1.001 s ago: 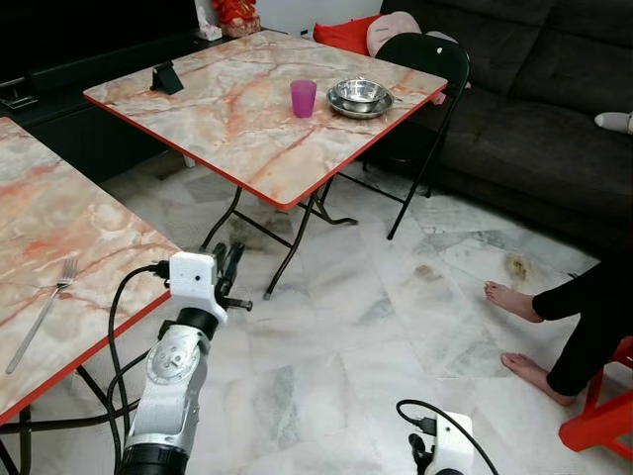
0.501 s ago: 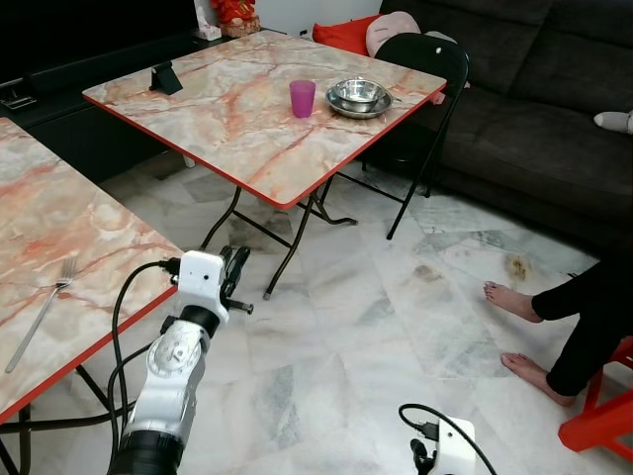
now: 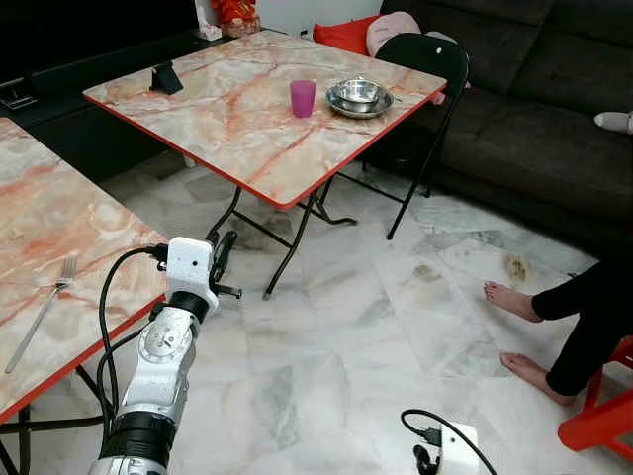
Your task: Setting the table
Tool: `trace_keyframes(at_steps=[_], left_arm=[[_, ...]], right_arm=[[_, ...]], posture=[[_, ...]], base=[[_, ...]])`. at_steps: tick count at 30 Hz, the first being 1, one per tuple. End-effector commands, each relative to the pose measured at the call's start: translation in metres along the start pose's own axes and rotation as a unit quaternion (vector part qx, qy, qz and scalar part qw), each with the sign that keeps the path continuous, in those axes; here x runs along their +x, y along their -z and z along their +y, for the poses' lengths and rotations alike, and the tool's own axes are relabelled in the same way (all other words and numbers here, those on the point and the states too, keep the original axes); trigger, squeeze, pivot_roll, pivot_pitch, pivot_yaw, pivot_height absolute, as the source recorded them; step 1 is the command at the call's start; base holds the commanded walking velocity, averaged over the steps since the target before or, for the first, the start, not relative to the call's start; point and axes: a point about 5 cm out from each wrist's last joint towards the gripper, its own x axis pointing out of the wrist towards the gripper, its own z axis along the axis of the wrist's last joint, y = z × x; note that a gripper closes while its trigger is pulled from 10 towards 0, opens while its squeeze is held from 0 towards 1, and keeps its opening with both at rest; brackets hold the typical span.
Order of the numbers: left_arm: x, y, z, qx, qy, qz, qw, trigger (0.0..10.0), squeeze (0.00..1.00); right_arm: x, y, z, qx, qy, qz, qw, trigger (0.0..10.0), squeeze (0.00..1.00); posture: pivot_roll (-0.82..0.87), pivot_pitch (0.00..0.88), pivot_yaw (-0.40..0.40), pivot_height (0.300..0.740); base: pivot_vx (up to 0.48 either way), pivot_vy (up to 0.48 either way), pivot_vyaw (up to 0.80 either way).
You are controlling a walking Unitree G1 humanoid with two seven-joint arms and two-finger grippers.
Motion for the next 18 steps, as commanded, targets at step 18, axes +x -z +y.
trace_keyframes(at_steps=[18], left_arm=[[0.0058,-0.002,-0.0025,-0.003,-0.001,-0.012,1.0,10.0,0.0]], right_arm=[[0.0017,-0.0029,0.0052,0.004,-0.002,0.006,1.0,10.0,0.0]], posture=[[0.05,0.0,-0.044,0.74]], base=[[0.0,0.188,0.0]])
